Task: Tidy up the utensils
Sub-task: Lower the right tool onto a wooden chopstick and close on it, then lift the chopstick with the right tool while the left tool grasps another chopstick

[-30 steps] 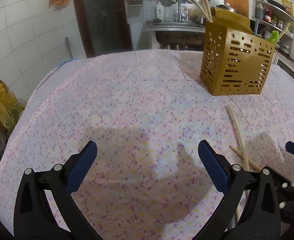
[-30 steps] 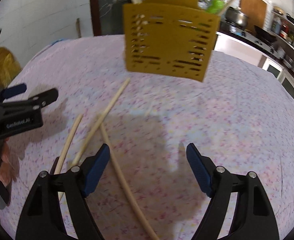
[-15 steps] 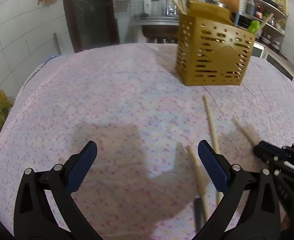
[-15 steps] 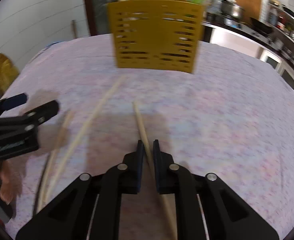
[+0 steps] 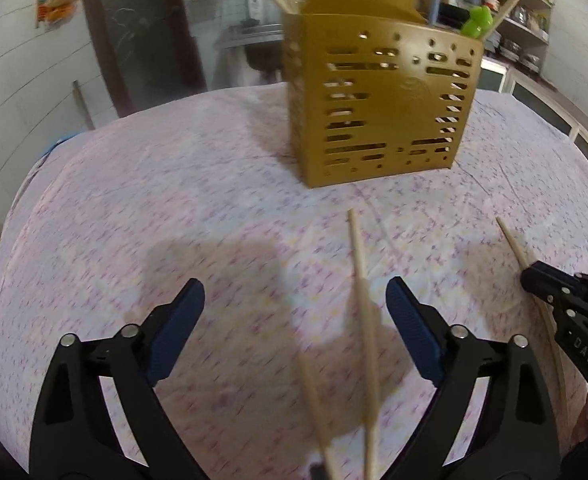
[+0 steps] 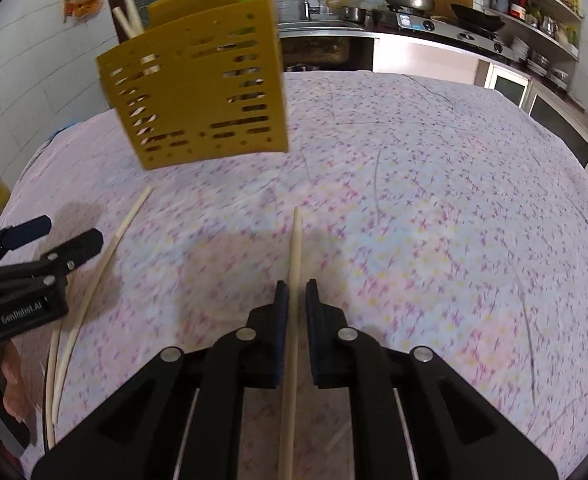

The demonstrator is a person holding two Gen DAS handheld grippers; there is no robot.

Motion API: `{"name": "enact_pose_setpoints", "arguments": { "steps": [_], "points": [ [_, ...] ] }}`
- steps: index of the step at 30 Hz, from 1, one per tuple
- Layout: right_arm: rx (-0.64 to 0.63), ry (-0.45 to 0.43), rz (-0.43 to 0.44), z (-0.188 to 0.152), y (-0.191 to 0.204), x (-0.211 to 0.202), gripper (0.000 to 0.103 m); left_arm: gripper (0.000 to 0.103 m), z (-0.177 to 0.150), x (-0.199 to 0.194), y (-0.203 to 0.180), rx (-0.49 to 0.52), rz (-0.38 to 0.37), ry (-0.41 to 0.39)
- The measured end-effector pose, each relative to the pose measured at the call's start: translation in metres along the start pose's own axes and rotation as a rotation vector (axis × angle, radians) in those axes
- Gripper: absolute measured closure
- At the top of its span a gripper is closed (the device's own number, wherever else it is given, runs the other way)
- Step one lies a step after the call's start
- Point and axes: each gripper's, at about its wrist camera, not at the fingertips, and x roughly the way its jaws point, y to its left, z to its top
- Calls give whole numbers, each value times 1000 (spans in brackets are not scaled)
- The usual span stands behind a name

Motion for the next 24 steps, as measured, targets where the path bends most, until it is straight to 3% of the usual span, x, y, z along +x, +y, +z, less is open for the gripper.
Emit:
{"name": "enact_pose_setpoints", "arguments": {
  "steps": [1,4,6,9,13,18,24],
  "points": [
    [6,3,-6,4,-1,3,92,17,3,3,-3,10,-4,4],
    [14,4,-11,10,-2,7,66,33,10,13,-12,30,-23,43],
    [14,4,-20,13,-2,10,66,55,14,24,-16,25,-52,90],
    [19,-3,-27,17,-4,14,66,61,17,28,-18,11,-58,87],
    [-1,-18,-56,20,-2,17,73,76,22,31,-21,11,-65,85],
    [-2,-23,-62,24,-3,20,92,95,28,35,-23,10,-73,91],
    [36,-32,-43,25,-9,16,97,98,29,33,-20,-40,-86,76]
  ]
}}
